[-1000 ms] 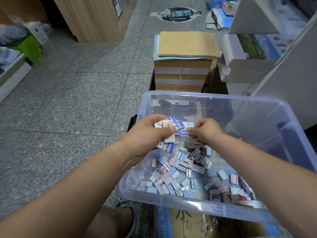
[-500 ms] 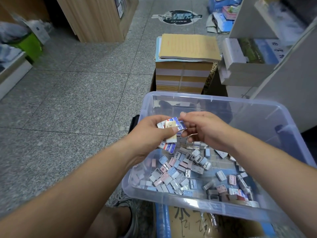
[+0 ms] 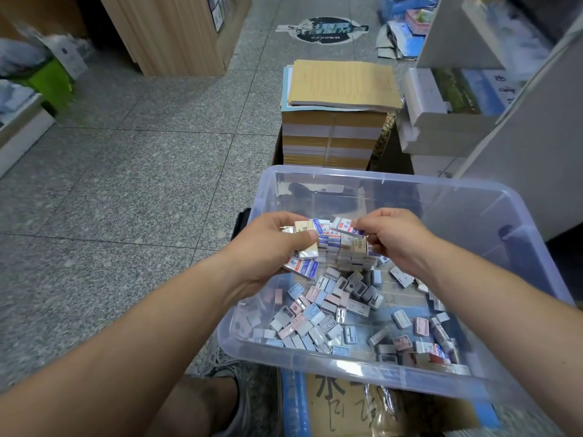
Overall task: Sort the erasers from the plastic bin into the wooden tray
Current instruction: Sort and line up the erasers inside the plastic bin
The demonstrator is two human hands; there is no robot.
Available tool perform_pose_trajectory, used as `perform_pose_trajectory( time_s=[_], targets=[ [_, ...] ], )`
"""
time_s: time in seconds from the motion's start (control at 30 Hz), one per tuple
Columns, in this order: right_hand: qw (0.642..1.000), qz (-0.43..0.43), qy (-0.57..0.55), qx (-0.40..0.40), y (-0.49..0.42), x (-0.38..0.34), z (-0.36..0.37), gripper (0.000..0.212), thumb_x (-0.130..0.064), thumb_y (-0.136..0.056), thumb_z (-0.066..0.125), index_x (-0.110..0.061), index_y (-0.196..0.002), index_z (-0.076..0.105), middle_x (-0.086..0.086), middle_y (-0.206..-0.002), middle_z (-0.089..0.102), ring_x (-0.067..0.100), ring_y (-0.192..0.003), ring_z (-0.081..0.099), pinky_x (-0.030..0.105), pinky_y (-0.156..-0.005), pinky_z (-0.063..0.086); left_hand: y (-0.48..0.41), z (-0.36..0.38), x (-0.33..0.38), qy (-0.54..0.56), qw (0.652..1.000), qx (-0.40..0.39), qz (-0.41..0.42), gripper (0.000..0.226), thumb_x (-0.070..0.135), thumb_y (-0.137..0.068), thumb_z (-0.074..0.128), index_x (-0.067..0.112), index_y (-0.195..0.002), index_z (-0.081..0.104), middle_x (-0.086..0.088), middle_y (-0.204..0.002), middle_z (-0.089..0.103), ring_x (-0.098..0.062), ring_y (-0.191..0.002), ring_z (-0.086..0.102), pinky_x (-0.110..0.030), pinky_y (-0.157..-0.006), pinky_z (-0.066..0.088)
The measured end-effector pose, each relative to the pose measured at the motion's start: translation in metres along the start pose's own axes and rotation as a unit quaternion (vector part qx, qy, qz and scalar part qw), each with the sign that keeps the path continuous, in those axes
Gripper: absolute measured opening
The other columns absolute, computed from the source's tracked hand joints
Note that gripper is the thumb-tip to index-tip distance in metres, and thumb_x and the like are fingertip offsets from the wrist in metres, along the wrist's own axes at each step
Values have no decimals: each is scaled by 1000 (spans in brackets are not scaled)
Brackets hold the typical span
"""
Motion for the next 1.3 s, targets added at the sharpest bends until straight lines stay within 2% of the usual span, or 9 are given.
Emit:
perform_pose_trajectory(
  time_s=[0.13,0.3,0.53,0.7,0.87,0.93,1.1,1.23,1.3],
  targets=[
    [998,51,-35,34,-15,14,5,12,8,-82,74,6,-92,67,24,-83,67,26,-66,62,34,-63,59,0,0,1,0,1000,-4,3,17,3,-93,68,9,-109,68,-19,-101,76,-24,-80,68,-31,-63,59],
    [996,63,-55,16,-22,19,23,13,12,-87,70,2,-83,62,23,-78,68,24,-59,65,33,-60,62,-3,0,1,-23,1000,4,10,18,6,-93,70,11,-111,69,-18,-99,75,-24,-82,67,-33,-69,58],
    [997,-5,73,39,-30,26,33,13,-4,-87,77,2,-81,67,20,-70,69,25,-52,64,36,-58,61,-5,-2,0,-34,999,2,11,19,8,-92,71,13,-111,69,-22,-108,74,-24,-82,67,-36,-73,58],
    [986,-45,153,48,-17,7,23,19,-16,-98,61,-4,-88,72,12,-83,73,20,-63,62,30,-56,50,-5,-2,1,-32,999,2,13,23,6,-92,71,13,-114,68,-21,-107,74,-24,-80,67,-34,-69,58],
    [979,-48,-10,-197,17,-17,23,27,-28,-97,66,-3,-107,71,10,-90,74,16,-66,64,27,-56,48,-6,-3,-2,-63,998,5,17,23,9,-90,75,18,-111,71,-25,-112,71,-29,-87,62,-54,-92,54],
    [971,-74,-10,-228,26,-19,23,23,-17,-92,70,-1,-109,71,9,-89,75,15,-70,67,26,-58,52,-4,-2,-3,-70,997,-7,14,25,9,-90,75,18,-113,70,-23,-101,74,-26,-82,60,-44,-80,54],
    [975,-85,-30,-202,25,-14,17,16,-1,-87,73,-2,-103,69,12,-77,71,18,-65,64,27,-59,54,-2,5,-3,-70,997,-11,10,32,8,-89,76,19,-117,67,-29,-105,70,-26,-82,57,-38,-74,47],
    [994,-43,-59,-76,3,-2,-5,15,5,-92,65,-3,-103,70,17,-86,71,20,-68,62,28,-62,55,-2,5,-4,-84,996,-1,5,40,11,-88,77,19,-124,61,-24,-100,69,-20,-75,60,-30,-64,49],
    [998,4,-68,-16,-9,9,-16,8,8,-91,63,1,-95,65,23,-83,68,24,-66,63,30,-62,57,-3,4,-4,-85,996,3,6,36,12,-87,78,19,-119,63,-28,-111,69,-25,-84,61,-38,-74,49]
  ],
)
Point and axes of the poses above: each hand's wrist, its own y-axis away from the middle knuckle, its own z-axis out of the palm, x = y × z, the point moved 2 cm from there along -y, towards the middle knuckle
